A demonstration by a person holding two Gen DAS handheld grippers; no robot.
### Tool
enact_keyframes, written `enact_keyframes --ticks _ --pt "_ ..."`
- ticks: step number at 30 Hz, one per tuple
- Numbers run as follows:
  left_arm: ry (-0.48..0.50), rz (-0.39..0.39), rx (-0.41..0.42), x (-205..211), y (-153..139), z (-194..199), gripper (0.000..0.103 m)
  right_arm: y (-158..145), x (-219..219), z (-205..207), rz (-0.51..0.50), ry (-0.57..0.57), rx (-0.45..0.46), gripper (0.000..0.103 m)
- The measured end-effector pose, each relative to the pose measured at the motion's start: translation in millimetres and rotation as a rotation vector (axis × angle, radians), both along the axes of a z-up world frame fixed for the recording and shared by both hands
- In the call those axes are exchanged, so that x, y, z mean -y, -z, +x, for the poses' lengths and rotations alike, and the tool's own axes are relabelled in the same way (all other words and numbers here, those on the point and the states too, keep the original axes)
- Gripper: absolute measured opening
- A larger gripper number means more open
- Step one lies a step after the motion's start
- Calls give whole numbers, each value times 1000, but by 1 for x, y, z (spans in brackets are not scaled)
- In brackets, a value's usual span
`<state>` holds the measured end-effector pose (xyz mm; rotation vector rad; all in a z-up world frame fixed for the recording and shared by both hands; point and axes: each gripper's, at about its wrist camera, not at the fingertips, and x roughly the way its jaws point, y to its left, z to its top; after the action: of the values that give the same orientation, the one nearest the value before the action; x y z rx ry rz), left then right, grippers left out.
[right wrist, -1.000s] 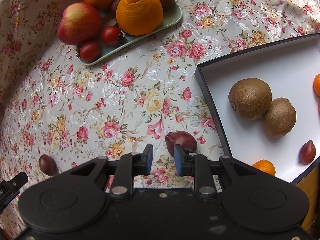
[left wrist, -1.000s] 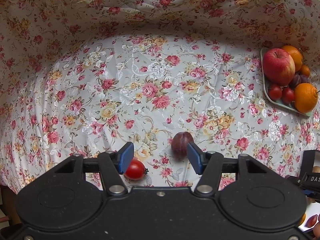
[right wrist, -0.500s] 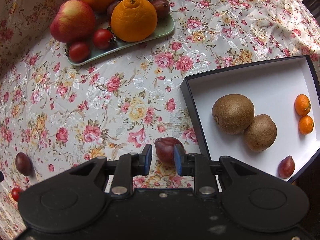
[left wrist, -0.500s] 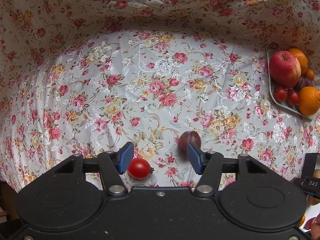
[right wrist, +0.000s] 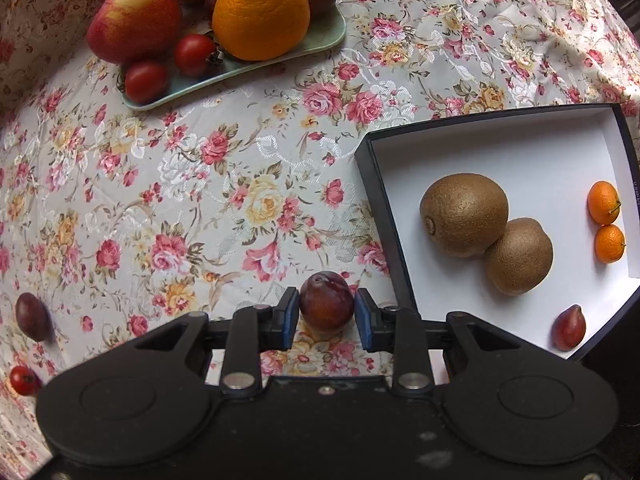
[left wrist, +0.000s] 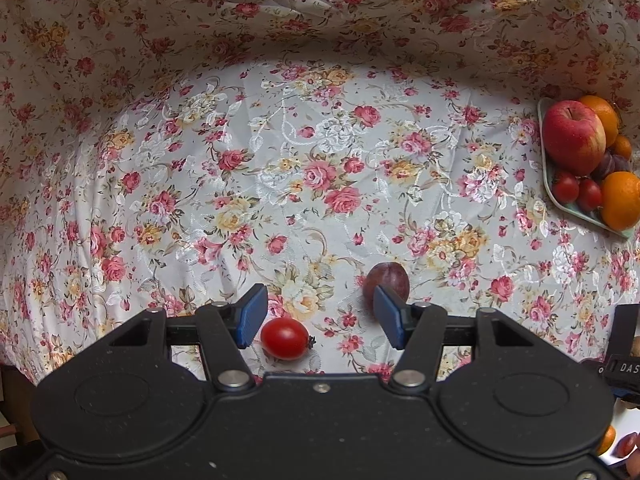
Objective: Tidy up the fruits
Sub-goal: 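Close the right tool on the dark plum and lift it, then close the left tool on the red cherry tomato and lift it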
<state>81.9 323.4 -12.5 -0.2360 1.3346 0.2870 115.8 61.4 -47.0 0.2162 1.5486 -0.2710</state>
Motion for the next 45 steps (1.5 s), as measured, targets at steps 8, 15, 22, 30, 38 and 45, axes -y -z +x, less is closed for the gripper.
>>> enact_keyframes --ticks 8,15,22,30,38,45 --pt "-24 -12 -11 -12 6 -2 63 -14 -18 3 197 21 48 31" --pt "-26 -27 -43 -24 19 -7 63 -11 -48 6 185 -27 34 31" --pt "-20 -28 -90 -25 37 -11 63 4 -72 11 146 -55 7 32" --pt "8 -9 -114 -19 52 -12 63 14 -82 14 99 -50 -4 32" --pt "11 -15 -132 -17 64 -12 63 17 -96 15 40 -83 13 34" --pt "8 -44 -133 -17 74 -9 63 29 -104 15 35 -86 -24 34"
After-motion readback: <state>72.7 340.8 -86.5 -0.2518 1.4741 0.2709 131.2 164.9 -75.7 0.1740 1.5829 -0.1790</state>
